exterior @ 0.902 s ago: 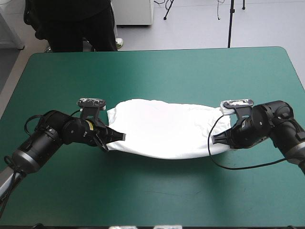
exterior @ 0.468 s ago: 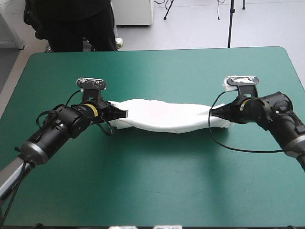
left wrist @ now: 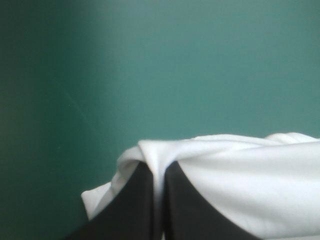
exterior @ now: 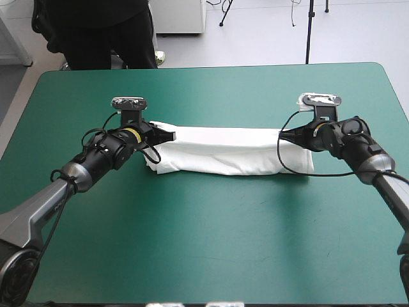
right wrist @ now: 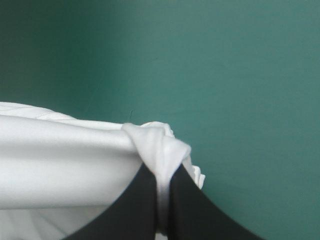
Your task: Fold the cloth
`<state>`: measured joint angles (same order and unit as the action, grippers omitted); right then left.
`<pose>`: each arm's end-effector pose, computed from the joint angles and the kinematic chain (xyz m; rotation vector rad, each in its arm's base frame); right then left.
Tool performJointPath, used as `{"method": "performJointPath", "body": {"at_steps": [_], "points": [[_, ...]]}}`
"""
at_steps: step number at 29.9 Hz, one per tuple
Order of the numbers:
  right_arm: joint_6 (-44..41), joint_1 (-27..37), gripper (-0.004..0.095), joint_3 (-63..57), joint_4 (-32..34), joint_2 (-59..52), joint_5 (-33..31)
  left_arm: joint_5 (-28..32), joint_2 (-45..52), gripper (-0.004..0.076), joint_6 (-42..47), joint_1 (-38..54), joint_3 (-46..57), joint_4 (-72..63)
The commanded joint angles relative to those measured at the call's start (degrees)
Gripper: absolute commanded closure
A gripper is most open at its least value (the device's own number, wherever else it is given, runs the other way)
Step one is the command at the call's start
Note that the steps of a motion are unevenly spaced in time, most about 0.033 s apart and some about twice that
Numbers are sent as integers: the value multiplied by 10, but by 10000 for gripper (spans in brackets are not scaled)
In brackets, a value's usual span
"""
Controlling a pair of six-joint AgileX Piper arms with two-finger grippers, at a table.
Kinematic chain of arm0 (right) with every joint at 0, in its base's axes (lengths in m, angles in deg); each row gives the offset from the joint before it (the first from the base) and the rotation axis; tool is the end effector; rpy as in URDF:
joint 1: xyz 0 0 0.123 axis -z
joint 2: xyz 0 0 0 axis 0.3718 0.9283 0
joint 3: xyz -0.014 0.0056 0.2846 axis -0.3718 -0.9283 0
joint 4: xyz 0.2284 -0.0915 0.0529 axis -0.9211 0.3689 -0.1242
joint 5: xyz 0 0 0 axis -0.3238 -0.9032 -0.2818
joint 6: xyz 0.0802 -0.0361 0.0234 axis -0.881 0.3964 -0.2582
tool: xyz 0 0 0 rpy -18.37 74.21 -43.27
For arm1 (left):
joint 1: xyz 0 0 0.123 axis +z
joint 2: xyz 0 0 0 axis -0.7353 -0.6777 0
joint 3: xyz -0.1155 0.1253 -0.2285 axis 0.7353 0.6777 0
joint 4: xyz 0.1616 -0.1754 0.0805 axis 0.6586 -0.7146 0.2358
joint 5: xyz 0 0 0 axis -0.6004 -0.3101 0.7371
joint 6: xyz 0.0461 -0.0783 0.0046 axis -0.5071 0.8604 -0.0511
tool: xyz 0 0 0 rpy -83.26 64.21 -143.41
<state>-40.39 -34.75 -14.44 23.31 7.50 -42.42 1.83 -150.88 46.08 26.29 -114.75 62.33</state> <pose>0.3229 0.0678 0.2958 0.0257 2.4246 0.1226 0.3292 -0.1213 0.2760 0.1528 2.2115 -0.2551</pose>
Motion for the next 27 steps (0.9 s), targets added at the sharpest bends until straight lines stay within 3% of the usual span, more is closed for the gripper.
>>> {"method": "performJointPath", "body": {"at_steps": [1,8,12,15,20,24,27], "points": [[1,7,921,19,5,9,44,65,-11,722,7,0,-21,-1],[6,8,920,19,-5,65,35,68,-55,720,5,0,-21,-5],[95,8,877,19,-76,94,6,63,-68,657,1,0,-21,-5],[139,9,752,19,-131,102,-8,55,-73,528,1,0,-21,-5],[142,9,455,37,-123,93,-53,50,-60,252,1,0,-21,-5],[142,9,275,67,-119,69,-117,14,-21,218,0,0,-21,-5],[142,9,277,82,-115,37,-143,-20,19,218,-1,0,-21,-5]]}}
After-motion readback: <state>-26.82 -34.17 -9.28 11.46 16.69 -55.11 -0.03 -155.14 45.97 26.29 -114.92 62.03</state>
